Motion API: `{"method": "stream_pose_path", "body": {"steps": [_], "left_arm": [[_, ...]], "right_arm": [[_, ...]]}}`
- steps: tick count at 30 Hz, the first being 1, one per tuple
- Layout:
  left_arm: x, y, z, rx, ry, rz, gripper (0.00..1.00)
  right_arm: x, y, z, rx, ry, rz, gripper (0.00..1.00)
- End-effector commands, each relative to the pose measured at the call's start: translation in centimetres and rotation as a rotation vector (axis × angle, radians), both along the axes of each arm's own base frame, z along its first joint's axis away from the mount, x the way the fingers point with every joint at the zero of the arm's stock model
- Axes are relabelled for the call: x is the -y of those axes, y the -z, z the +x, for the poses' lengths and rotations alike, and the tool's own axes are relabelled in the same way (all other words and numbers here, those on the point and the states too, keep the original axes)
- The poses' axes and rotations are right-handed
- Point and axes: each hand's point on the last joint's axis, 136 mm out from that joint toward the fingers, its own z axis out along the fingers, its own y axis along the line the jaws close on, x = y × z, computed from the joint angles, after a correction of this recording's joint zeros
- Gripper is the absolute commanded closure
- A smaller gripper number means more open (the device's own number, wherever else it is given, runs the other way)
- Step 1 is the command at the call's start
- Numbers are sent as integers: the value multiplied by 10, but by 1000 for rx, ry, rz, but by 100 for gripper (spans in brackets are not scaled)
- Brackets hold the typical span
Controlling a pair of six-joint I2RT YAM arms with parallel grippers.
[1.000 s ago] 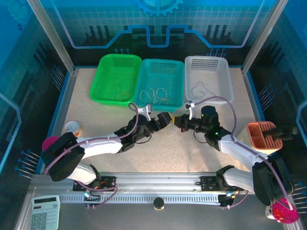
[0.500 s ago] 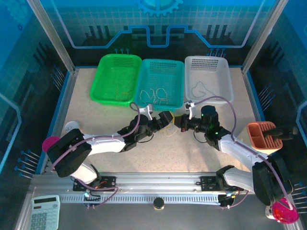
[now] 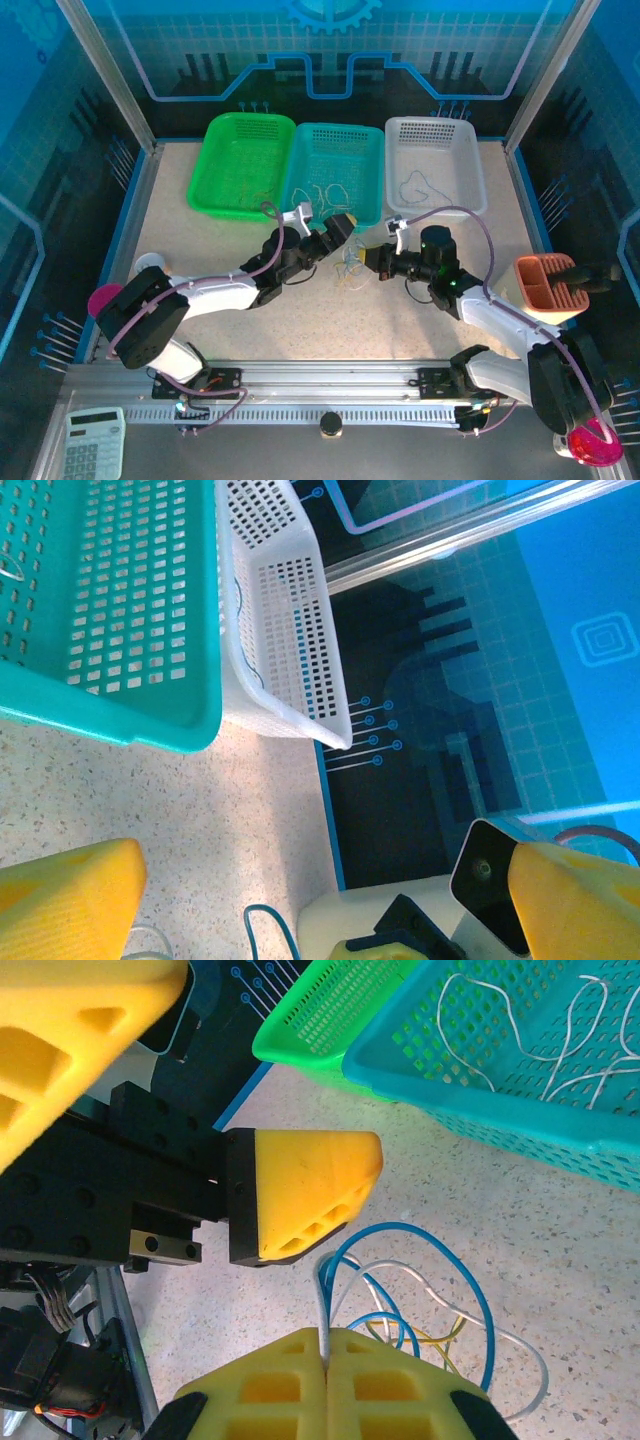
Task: Untangle the cables
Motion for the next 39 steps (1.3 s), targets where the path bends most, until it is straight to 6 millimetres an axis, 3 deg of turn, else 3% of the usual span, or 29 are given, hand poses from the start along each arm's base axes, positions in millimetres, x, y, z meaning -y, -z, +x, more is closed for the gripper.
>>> {"method": "stream_pose_path", "body": {"steps": [1, 3, 8, 11, 26, 35, 39], "left_arm": [[-7, -5, -7, 51, 51, 33, 8], [-15, 0, -10, 61, 77, 72, 15], [-36, 5, -16, 95, 117, 168, 42], [-43, 3, -16, 117, 146, 198, 51], [-15, 6, -24, 231, 431, 199, 57], [-6, 5, -21, 243, 451, 107, 53], [-5, 2, -18, 253, 442, 78, 63]], "right_arm": [[0, -14, 7, 32, 1, 19, 100], [0, -19, 11, 28, -14, 37, 100], [-2, -33, 17, -6, -108, 112, 100], [-4, -39, 18, -19, -163, 157, 100], [-9, -53, 14, -10, -237, 163, 100], [-9, -49, 14, -18, -233, 164, 100], [-8, -46, 14, -23, -231, 160, 100]]}}
